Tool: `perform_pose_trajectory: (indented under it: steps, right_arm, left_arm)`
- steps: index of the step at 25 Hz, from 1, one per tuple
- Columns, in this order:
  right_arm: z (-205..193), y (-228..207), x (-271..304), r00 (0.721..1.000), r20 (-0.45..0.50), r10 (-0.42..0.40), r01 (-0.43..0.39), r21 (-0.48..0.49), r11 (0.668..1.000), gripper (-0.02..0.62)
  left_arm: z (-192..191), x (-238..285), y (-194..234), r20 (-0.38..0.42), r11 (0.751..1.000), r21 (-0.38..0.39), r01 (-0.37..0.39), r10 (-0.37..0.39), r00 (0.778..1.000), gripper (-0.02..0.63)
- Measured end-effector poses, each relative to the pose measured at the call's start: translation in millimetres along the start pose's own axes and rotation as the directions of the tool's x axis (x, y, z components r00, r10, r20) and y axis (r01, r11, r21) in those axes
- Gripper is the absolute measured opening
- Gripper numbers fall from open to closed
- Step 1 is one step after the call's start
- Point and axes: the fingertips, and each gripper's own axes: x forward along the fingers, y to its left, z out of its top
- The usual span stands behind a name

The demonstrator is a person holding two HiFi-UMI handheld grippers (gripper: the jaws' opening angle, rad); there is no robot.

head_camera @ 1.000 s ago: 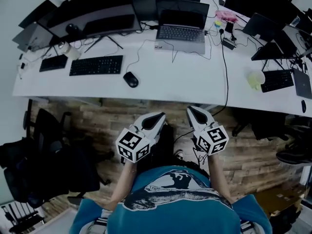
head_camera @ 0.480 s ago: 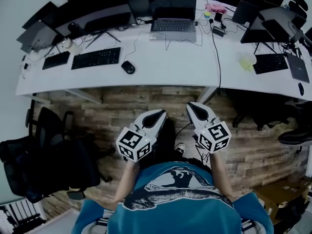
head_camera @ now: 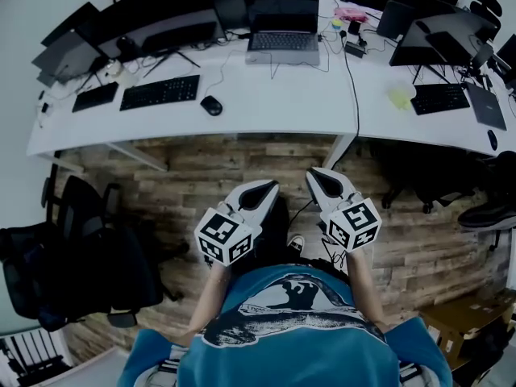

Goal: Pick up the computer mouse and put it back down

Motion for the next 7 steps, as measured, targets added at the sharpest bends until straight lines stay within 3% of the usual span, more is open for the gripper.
perform_pose_trajectory:
  steps: [7]
  right_arm:
    - [-5.2,10.0,-13.5,1.000,-0.005,-0.006,0.006,-0.003,1.000,0.002]
  left_arm:
    - [-3.9,-8.6,-16.1,0.002,1.000,0.007,0.016,-0.016,1.000,0.014]
